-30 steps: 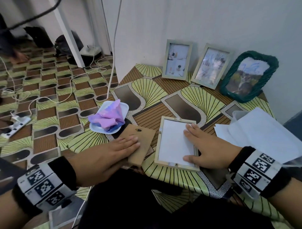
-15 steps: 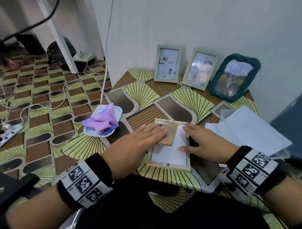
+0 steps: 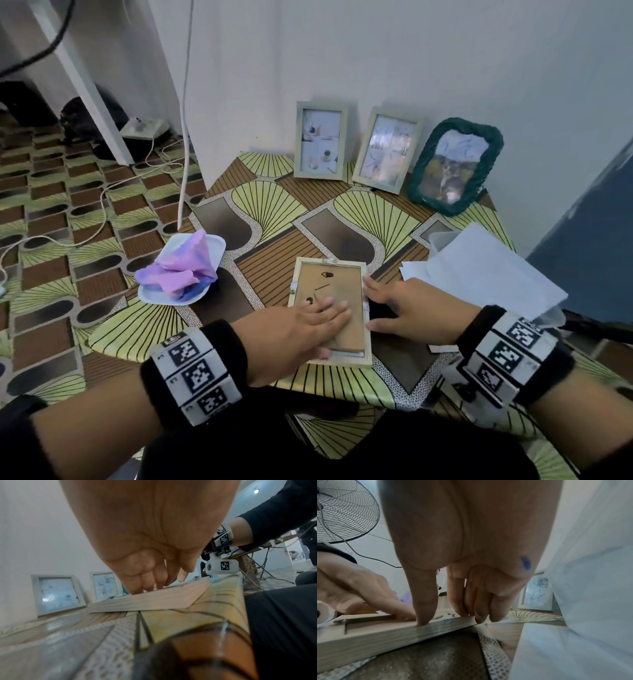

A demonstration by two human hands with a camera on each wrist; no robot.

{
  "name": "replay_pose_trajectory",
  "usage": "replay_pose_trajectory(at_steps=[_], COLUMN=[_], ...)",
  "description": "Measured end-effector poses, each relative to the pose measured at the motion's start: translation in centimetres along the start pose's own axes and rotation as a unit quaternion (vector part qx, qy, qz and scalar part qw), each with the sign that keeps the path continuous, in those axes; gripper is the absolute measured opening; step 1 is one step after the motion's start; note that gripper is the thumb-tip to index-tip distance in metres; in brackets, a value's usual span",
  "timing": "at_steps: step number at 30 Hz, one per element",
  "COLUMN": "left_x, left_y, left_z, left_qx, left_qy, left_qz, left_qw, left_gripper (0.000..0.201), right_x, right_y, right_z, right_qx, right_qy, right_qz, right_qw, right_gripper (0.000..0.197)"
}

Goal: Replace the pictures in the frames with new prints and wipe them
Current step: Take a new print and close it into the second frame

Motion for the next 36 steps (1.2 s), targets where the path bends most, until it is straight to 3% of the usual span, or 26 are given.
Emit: replay_pose_trajectory(at_steps=[4,9,12,15,18,20,24,27,30,36], left_x=[0.2,0.5,1.2,2.7,4.2,5.2,7.2,7.4,6.8,7.1], left_y=[0.2,0.5,0.6,0.4,-0.4,-1.3,-2.1,-2.1,-2.0,-2.3], left_z=[0.1,0.3,-0.4,-1.7,-3.6,-4.3,-3.7,-2.2,-0.4,-0.9], left_qx=[0.023,0.048,0.029,-0.047,-0.202,-0.262,-0.207,-0.124,-0.054,-0.093], left_qy=[-0.047,-0.033,-0.116,-0.158,-0.151,-0.126,-0.083,-0.061,0.019,-0.014], left_qz=[-0.011,-0.007,-0.029,-0.058,-0.088,-0.107,-0.131,-0.135,-0.135,-0.161], left_qw=[0.999,0.998,0.992,0.985,0.964,0.951,0.966,0.981,0.989,0.982], left_gripper=[0.062,0.07,0.065,0.055,0.04,0.035,0.045,0.068,0.084,0.089], right_x=[-0.4,-0.2,0.1,0.7,1.3,1.5,1.3,0.9,0.4,-0.4], right_y=[0.0,0.1,0.1,0.0,-0.2,-0.4,-0.3,0.1,0.8,2.3], right_z=[0.2,0.3,0.0,-0.6,-0.9,-1.0,-1.2,-1.2,-1.4,-1.8], right_qx=[0.013,0.019,0.012,-0.024,-0.079,-0.111,-0.134,-0.127,-0.138,-0.125], right_qy=[0.008,-0.011,-0.024,-0.032,-0.032,-0.027,-0.011,0.014,0.044,0.105], right_qz=[-0.003,-0.004,0.005,0.016,0.025,0.025,0.012,0.002,-0.002,0.025], right_qw=[1.0,1.0,1.0,0.999,0.996,0.993,0.991,0.992,0.989,0.986], right_gripper=[0.067,0.065,0.063,0.046,0.028,0.024,0.019,0.027,0.022,0.019])
Point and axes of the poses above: each hand's wrist, its own y-axis towards the middle knuckle, its own z-axis out of the palm, x = y × z, the point moved 7 cm from there along y, towards the middle knuckle, and after that the axes turned 11 degrees about -x, right-handed, at the moved point
